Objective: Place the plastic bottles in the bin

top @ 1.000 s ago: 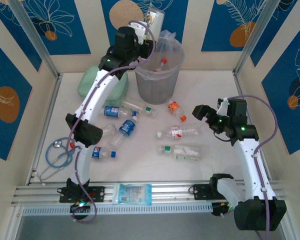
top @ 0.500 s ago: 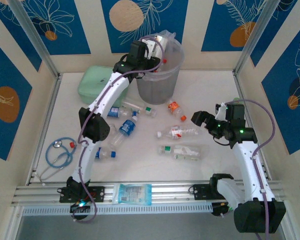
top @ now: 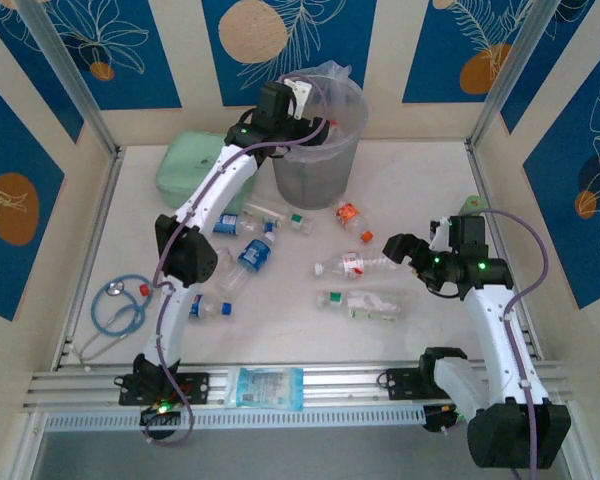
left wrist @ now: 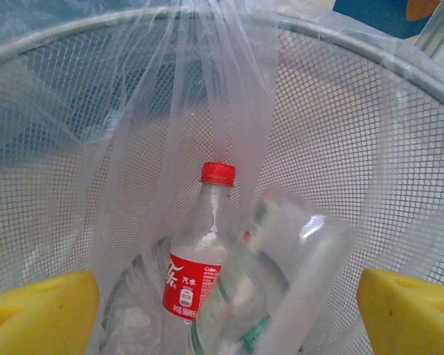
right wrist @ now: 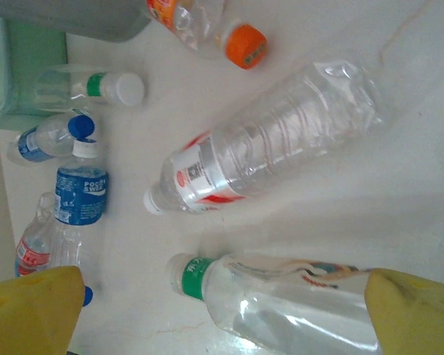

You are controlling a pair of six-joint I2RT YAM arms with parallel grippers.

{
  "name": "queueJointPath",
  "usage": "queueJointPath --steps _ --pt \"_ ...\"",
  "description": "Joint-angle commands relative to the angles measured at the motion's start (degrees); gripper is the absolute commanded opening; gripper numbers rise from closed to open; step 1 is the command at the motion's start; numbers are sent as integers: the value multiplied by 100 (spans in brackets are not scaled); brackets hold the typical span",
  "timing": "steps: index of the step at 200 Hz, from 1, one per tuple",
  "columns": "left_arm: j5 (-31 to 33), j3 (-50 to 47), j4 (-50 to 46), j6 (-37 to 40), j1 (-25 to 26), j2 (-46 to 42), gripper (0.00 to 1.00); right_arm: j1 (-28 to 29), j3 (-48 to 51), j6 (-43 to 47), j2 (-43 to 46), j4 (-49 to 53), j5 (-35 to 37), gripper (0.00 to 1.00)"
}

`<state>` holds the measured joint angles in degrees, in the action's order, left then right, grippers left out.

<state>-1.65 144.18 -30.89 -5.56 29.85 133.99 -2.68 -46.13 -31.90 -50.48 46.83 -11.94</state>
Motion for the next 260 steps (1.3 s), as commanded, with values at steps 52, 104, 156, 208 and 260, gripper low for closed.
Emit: queueJointPath --steps 52,104,156,208,260 --pt "-654 -35 69 116 -9 -844 94 733 -48 526 768 237 -245 100" --pt "-755 -52 -485 225 -6 -1513 100 2863 -54 1987 371 -512 1411 99" --pt "-241 -2705 -727 432 -5 -3390 100 4122 -825 4240 -905 297 1830 98" --pt "144 -6654 -48 -191 -23 -5949 100 4745 -1601 5598 -2758 1240 2371 99" --pt "317 -8946 -500 -1079 -23 -7836 100 4939 -1979 6044 -4058 1049 2438 98"
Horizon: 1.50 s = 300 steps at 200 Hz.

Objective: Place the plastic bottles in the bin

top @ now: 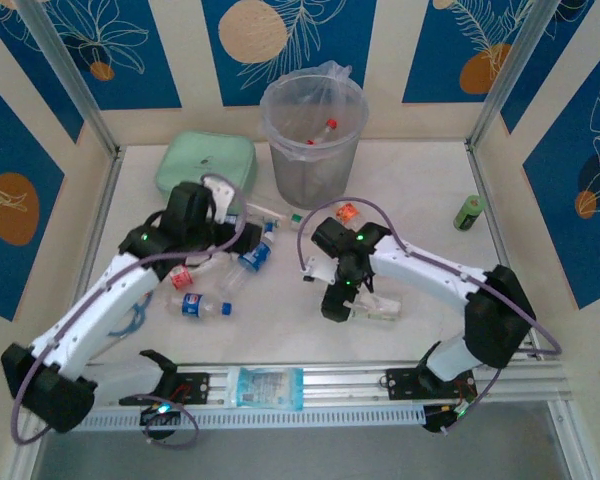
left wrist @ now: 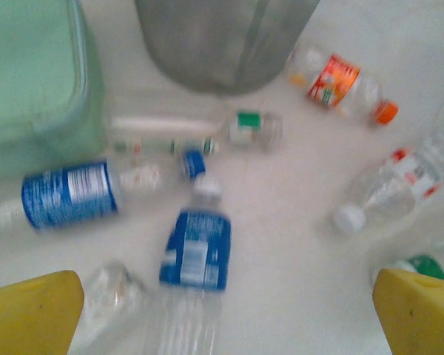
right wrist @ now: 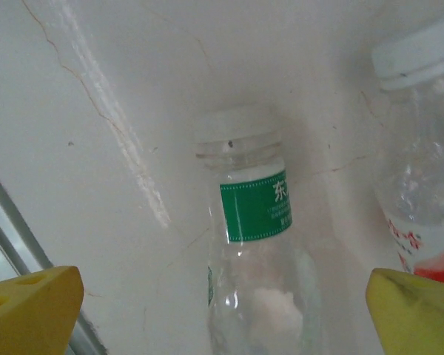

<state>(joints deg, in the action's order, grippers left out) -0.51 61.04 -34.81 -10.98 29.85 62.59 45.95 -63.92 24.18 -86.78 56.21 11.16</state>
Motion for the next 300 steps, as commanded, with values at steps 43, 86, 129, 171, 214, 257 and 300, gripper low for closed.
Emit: queueJointPath --steps 43,86,129,171,214,257,300 --pt "231 -1296 -397 -1191 -23 -1607 100 110 -553 387 -1315 96 141 98" --pt "636 -981 -827 -1000 -34 -1895 100 180 -661 295 -1810 50 240 87" --pt "659 -927 -585 -1037 -28 -1714 100 278 -646 23 -1769 23 180 66" --pt "483 -1059 -255 -1158 -31 -1619 100 274 -586 -165 -1466 -39 -8 43" --pt "509 -1084 -351 -1176 -31 -1704 100 214 -574 -264 -1081 -212 20 27" --pt "305 -1156 -151 -1209 -31 -1476 100 185 -893 -341 -394 -108 218 23" --pt "102 -1302 195 -1283 -27 -1268 100 405 -1369 -577 549 38 742 12"
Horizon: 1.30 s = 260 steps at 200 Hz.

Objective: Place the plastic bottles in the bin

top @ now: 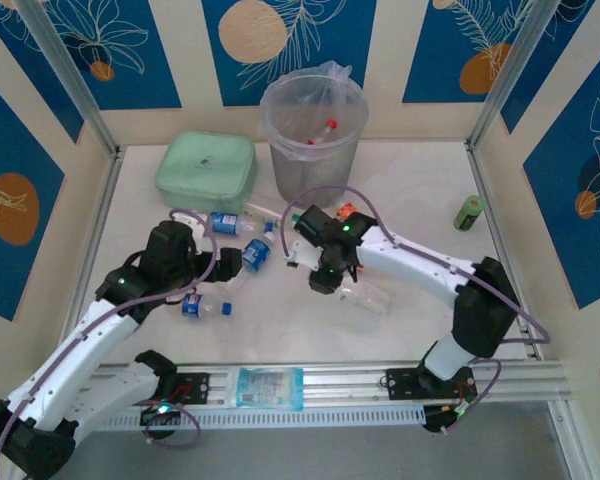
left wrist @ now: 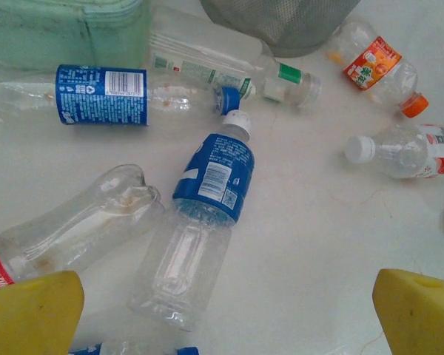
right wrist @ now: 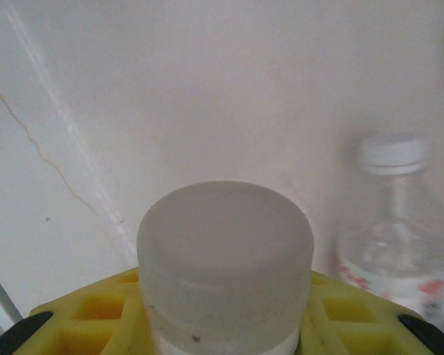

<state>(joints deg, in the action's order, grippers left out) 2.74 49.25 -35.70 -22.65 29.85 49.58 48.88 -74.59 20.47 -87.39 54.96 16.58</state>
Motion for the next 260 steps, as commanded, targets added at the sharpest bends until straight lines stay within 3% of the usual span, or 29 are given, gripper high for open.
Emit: queueJointPath --steps 1,28,72,119,167,232,260 --pt "-227 -125 288 -116 -25 38 100 117 -311 -208 632 154 194 12" --pt "-310 -243 409 -182 -23 98 100 163 -518 -121 1210 -179 74 0" --pt "-437 -373 452 -191 -22 133 100 197 -748 207 1690 -1480 279 0" --pt "-757 -716 790 -562 -14 -82 100 -78 -503 672 2024 -4091 16 0" --pt "-787 -1116 829 -898 52 -329 100 -726 -875 264 1887 -5273 -777 0" --pt "-766 -1488 1223 -1373 446 -231 100 -2023 -1042 -1131 1264 -6738 -1687 0" --pt "-753 -1542 1431 -1437 513 -199 100 -2313 -1652 -1628 602 -6824 -1557 0"
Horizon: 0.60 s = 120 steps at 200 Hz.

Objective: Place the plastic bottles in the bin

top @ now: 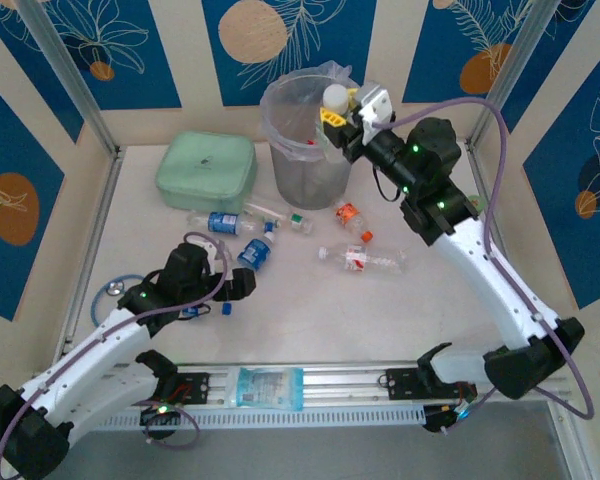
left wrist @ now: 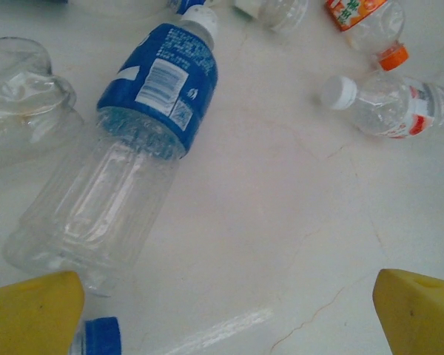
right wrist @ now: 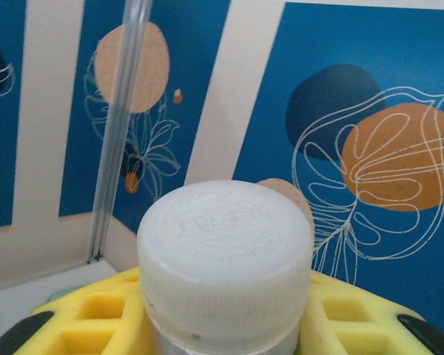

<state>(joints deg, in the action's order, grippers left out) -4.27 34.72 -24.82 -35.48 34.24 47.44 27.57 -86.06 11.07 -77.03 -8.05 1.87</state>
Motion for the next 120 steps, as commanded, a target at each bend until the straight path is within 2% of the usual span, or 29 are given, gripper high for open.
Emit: queueJointPath --steps 1,23,57,120 --pt "-49 -88 349 -153 74 17 100 -191 -537 -718 -461 -518 -62 0" --pt "7 -55 303 -112 74 21 100 -463 -1186 -1650 -1070 -94 402 0" --pt "48 -60 133 -112 73 -92 100 -878 -1639 -2952 -1978 -474 440 0" --pt "200 33 26 -121 83 -116 100 -862 -3591 -3140 -4082 349 443 0"
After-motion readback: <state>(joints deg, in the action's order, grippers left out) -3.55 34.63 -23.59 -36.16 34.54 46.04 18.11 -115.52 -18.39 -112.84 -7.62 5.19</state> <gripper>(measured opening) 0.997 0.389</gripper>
